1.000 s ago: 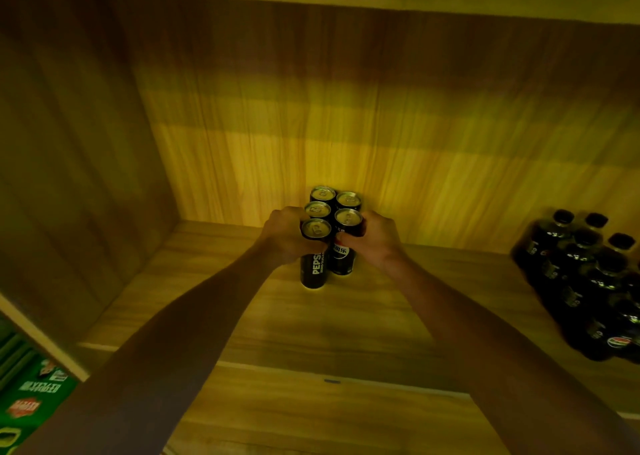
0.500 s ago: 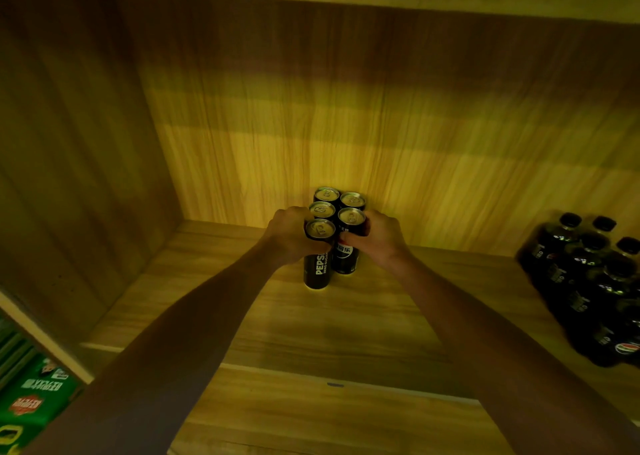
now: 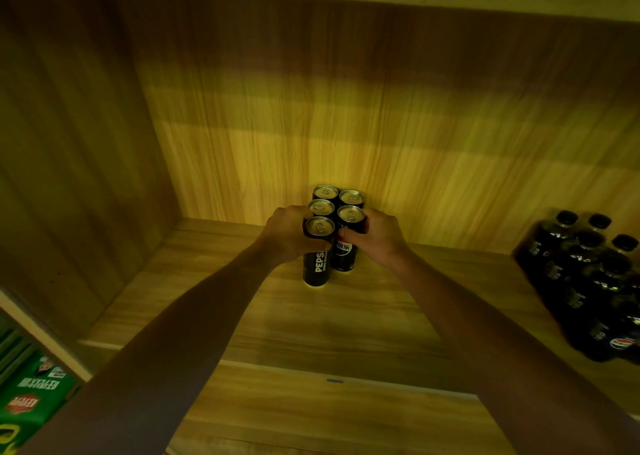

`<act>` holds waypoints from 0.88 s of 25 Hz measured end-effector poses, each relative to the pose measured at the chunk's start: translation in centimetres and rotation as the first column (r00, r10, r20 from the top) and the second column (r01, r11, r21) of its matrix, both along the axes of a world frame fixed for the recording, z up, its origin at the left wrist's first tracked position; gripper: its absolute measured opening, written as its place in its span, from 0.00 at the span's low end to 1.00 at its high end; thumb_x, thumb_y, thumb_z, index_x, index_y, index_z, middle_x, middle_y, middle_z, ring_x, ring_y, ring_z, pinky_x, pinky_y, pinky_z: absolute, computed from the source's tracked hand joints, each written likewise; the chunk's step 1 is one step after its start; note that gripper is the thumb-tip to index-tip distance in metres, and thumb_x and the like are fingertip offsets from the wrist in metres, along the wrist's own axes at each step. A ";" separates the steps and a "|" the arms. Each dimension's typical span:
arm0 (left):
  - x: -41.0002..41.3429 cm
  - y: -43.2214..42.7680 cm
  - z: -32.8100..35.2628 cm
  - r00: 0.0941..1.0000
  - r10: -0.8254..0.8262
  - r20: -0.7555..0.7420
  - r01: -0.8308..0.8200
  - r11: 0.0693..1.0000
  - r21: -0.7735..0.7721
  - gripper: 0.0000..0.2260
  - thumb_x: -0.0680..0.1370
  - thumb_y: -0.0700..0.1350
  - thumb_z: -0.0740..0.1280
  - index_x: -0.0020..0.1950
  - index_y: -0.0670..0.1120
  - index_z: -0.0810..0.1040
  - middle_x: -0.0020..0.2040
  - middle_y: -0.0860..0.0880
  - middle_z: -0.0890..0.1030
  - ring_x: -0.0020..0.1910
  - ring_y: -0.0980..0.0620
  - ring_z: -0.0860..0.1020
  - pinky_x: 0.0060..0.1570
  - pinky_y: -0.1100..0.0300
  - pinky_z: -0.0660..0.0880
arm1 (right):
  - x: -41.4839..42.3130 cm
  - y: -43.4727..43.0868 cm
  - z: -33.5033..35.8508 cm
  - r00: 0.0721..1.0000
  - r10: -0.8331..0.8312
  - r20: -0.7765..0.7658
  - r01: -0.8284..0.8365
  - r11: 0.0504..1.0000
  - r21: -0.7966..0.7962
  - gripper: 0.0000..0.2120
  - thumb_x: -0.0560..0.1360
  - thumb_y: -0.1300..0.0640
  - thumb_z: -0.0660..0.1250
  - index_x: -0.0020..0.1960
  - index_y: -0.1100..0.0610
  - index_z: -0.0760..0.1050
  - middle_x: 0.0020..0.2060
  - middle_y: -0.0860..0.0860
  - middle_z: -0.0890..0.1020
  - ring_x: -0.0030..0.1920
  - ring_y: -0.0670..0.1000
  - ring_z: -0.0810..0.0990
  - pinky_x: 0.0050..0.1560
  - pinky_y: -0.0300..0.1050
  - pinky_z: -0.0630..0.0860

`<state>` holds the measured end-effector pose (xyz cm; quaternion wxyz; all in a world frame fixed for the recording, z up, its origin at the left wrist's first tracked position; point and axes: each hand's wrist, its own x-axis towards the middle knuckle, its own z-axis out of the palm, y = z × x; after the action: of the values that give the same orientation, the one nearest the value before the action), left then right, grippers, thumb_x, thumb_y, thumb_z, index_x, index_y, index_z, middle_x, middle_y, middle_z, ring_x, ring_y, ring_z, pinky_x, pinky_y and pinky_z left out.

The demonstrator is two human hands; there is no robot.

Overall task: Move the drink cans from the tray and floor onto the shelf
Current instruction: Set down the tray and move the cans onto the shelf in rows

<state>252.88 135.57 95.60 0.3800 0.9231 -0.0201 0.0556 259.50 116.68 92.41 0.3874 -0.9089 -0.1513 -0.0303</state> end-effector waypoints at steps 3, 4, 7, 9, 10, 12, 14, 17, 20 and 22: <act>-0.6 0.2 0.4 0.999 0.012 0.033 -0.016 0.988 0.150 0.18 0.71 0.54 0.77 0.57 0.48 0.81 0.40 0.59 0.77 0.43 0.56 0.77 0.36 0.67 0.66 | -0.8 -0.4 0.6 0.999 0.049 0.015 -0.047 0.994 -0.100 0.25 0.75 0.47 0.72 0.67 0.57 0.74 0.62 0.54 0.82 0.62 0.54 0.80 0.57 0.44 0.75; -0.9 0.4 0.3 0.999 0.016 0.051 -0.028 0.969 0.245 0.21 0.74 0.57 0.73 0.60 0.46 0.79 0.45 0.54 0.79 0.49 0.52 0.79 0.38 0.64 0.68 | -1.3 -0.7 0.9 0.998 0.060 0.031 -0.055 0.988 -0.146 0.25 0.76 0.46 0.70 0.69 0.56 0.72 0.63 0.54 0.80 0.64 0.55 0.78 0.57 0.44 0.74; -3.0 1.4 0.1 0.999 0.010 0.044 -0.030 0.876 0.482 0.30 0.78 0.63 0.64 0.72 0.44 0.71 0.66 0.44 0.78 0.64 0.44 0.76 0.54 0.53 0.73 | -3.0 -2.5 1.4 0.995 0.094 0.038 -0.075 0.930 -0.359 0.32 0.79 0.41 0.64 0.76 0.57 0.62 0.71 0.57 0.73 0.70 0.58 0.72 0.64 0.51 0.72; -5.1 2.2 -0.3 1.000 -0.001 0.015 -0.008 0.812 0.584 0.32 0.78 0.65 0.61 0.75 0.45 0.66 0.72 0.44 0.73 0.70 0.44 0.72 0.63 0.49 0.71 | -4.7 -3.9 1.7 0.995 0.096 0.032 -0.064 0.844 -0.532 0.36 0.79 0.39 0.62 0.78 0.57 0.58 0.74 0.58 0.68 0.72 0.59 0.68 0.67 0.55 0.71; -6.4 2.5 -0.5 1.000 -0.020 -0.004 0.018 0.777 0.629 0.33 0.78 0.65 0.61 0.76 0.46 0.65 0.73 0.44 0.72 0.71 0.44 0.70 0.66 0.48 0.69 | -5.9 -4.6 1.9 0.995 0.099 0.031 -0.061 0.800 -0.597 0.36 0.78 0.38 0.62 0.78 0.57 0.58 0.74 0.58 0.67 0.72 0.59 0.68 0.67 0.55 0.71; -8.7 3.0 -1.4 0.996 -0.066 -0.056 0.087 0.717 0.692 0.34 0.78 0.66 0.60 0.77 0.47 0.64 0.75 0.45 0.69 0.73 0.44 0.68 0.69 0.48 0.67 | -8.5 -5.6 1.9 0.993 0.116 0.031 -0.065 0.736 -0.674 0.35 0.78 0.38 0.61 0.77 0.56 0.58 0.74 0.57 0.66 0.72 0.59 0.67 0.66 0.54 0.71; -11.0 2.8 -2.4 0.987 -0.131 -0.094 0.158 0.672 0.724 0.36 0.76 0.69 0.57 0.77 0.48 0.64 0.74 0.45 0.70 0.72 0.45 0.69 0.69 0.49 0.67 | -11.7 -6.1 1.7 0.992 0.118 0.034 -0.059 0.698 -0.714 0.35 0.79 0.38 0.60 0.78 0.55 0.57 0.76 0.57 0.64 0.73 0.59 0.65 0.68 0.54 0.69; -14.7 1.7 -3.8 0.964 -0.239 -0.113 0.247 0.658 0.711 0.35 0.76 0.69 0.57 0.75 0.47 0.67 0.72 0.45 0.72 0.69 0.44 0.72 0.67 0.49 0.69 | -17.1 -6.2 0.8 0.996 0.075 0.038 -0.024 0.684 -0.729 0.36 0.78 0.36 0.60 0.79 0.54 0.58 0.76 0.56 0.64 0.73 0.59 0.66 0.68 0.55 0.69; -19.0 1.4 -5.8 0.940 -0.323 -0.108 0.303 0.645 0.701 0.33 0.76 0.67 0.59 0.74 0.47 0.68 0.69 0.44 0.74 0.67 0.43 0.73 0.65 0.50 0.70 | -22.5 -5.2 -0.8 0.998 0.044 0.040 0.001 0.664 -0.748 0.38 0.77 0.34 0.60 0.78 0.54 0.58 0.75 0.56 0.65 0.72 0.60 0.67 0.67 0.56 0.70; -21.7 1.7 -7.4 0.928 -0.355 -0.114 0.330 0.640 0.694 0.31 0.77 0.66 0.60 0.72 0.47 0.70 0.68 0.43 0.75 0.66 0.42 0.74 0.63 0.49 0.72 | -26.0 -4.0 -1.9 0.997 0.072 0.035 -0.021 0.657 -0.754 0.36 0.77 0.34 0.60 0.78 0.54 0.59 0.74 0.56 0.67 0.71 0.60 0.68 0.67 0.56 0.71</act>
<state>231.15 137.30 88.23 0.0035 0.9753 -0.2202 -0.0139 233.50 112.70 90.51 -0.0273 -0.9821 -0.1855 0.0170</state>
